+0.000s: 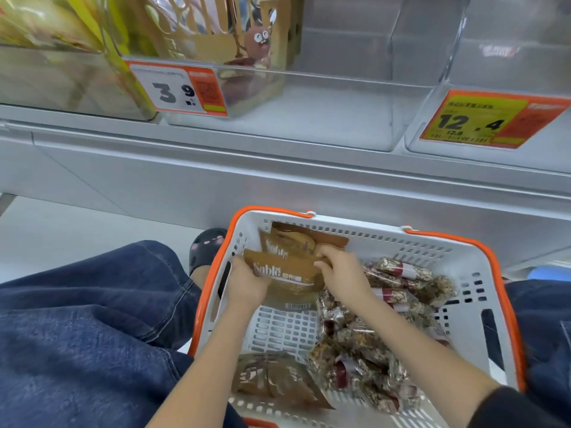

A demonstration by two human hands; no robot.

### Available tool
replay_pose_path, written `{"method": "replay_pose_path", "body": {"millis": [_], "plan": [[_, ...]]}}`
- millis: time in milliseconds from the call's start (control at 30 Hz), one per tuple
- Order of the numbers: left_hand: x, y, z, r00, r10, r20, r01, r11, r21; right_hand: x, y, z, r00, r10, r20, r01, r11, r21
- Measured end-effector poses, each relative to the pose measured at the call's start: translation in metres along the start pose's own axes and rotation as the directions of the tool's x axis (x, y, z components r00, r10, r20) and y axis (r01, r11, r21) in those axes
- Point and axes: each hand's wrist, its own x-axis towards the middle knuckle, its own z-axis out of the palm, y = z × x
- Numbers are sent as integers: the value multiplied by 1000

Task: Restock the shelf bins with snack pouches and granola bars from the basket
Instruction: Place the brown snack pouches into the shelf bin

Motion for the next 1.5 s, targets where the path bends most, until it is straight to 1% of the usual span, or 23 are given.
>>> {"method": "replay_pose_path", "body": {"millis": [33,100,133,167,200,267,300,367,433,467,533,600,633,667,700,733,900,1033,1167,1267,1333,1400,1500], "plan": [[-10,5,-1,1000,8,19,-7,999,-33,-6,-10,-3,998,17,-57,-13,998,61],[-31,15,2,966,140,217,-121,988,-99,-17,-33,-13,993,61,-102,-35,970,240],[-45,23,4,920,222,323,-221,974,-40,-22,-46,-19,993,72,-93,-37,943,332],[-55,27,4,883,299,360,-332,943,31,-27,-60,-27,994,80,-79,-40,907,420],[-64,31,0,876,385,291,-423,903,77,-33,-74,-37,994,88,-71,-40,861,506],[-77,42,-16,862,506,18,-507,861,37,-45,-100,-58,995,83,-56,-26,754,657],[-83,47,-25,828,551,-103,-551,834,31,-53,-112,-70,997,45,-60,10,712,702],[-101,59,-42,769,604,-207,-608,792,55,-65,-130,-94,997,-62,-41,71,653,754],[-113,72,-60,786,557,-268,-591,804,-61,-70,-135,-124,985,-173,-7,121,659,742],[-116,78,-70,830,492,-262,-541,825,-164,-69,-130,-140,982,-186,-20,142,675,724],[-116,91,-92,897,409,-167,-442,829,-343,-67,-113,-173,981,-109,-162,190,725,662],[-116,106,-110,915,399,-62,-386,817,-430,-67,-95,-198,960,-31,-280,177,840,513],[-116,114,-113,915,403,-29,-371,810,-454,-70,-90,-205,973,-20,-229,136,854,503],[-116,121,-114,912,409,-13,-366,800,-475,-71,-88,-205,992,-14,-128,84,825,559],[-117,129,-113,914,406,0,-353,794,-494,-74,-88,-202,1000,-20,-19,27,788,615],[-115,135,-111,918,396,15,-333,792,-511,-76,-88,-197,999,-26,31,-1,753,658],[-103,145,-110,921,384,67,-294,796,-530,-73,-81,-179,992,86,-93,8,692,722],[-98,146,-106,907,419,41,-327,762,-558,-68,-67,-192,984,66,-167,61,753,655],[-96,155,-105,911,413,-5,-332,725,-603,-66,-53,-216,973,66,-220,108,711,695],[-101,154,-97,910,415,13,-332,747,-576,-68,-55,-214,983,-13,-185,124,788,603],[-105,152,-88,911,413,20,-336,767,-547,-65,-64,-202,965,7,-260,149,806,573],[-110,152,-82,914,407,10,-332,759,-560,-60,-66,-194,948,69,-311,143,779,610],[-117,158,-79,925,379,-23,-308,712,-631,-53,-66,-193,980,84,-179,81,658,749]]}}
